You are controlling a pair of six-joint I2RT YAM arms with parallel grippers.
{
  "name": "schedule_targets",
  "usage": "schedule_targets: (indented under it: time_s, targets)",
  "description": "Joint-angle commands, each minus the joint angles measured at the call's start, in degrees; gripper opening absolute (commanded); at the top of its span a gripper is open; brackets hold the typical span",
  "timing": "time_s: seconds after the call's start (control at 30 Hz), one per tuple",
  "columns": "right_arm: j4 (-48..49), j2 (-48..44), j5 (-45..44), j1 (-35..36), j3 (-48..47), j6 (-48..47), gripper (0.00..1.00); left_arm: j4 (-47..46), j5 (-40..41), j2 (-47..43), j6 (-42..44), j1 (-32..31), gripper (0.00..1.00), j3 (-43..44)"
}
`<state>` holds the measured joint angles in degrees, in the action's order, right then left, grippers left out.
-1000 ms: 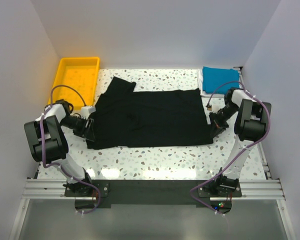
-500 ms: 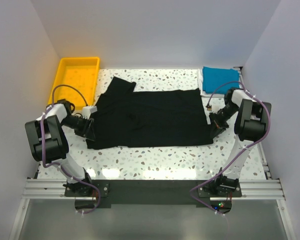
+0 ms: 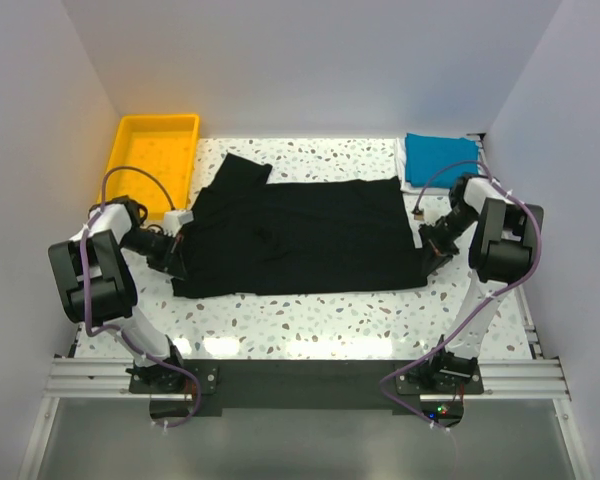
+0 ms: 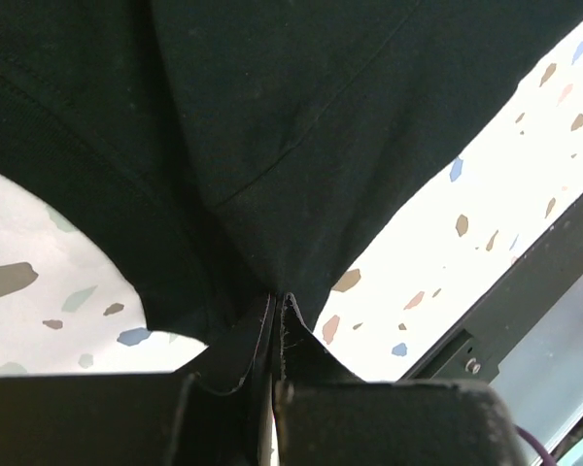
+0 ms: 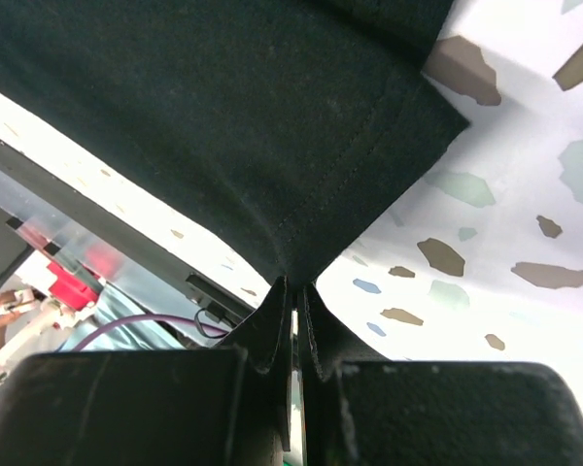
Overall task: Fold and stack the t-shirts
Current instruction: Fold the tshirt
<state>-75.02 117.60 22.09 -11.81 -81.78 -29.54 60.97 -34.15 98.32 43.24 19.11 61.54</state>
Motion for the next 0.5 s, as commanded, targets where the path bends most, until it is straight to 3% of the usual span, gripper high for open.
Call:
schedule_targets:
  time_s: [0.0,0.3,0.47]
  targets:
    - [-2.9,-3.8,-0.7,-0.6,-2.3,-1.9,0.0,5.4,-1.4,-2.6,4.3,0.7,0.0,1.9]
    - [-4.0,-8.5,-5.4,-0.7,0.1,-5.1,0.0,11.4,0.1,-6.9,12.7,2.8,0.0,0.3]
    - [-0.8,-8.0,-7.1,-0.7,4.3,-5.7,0.0,8.7,3.7,-6.7,13.7,2.9,0.0,-4.5]
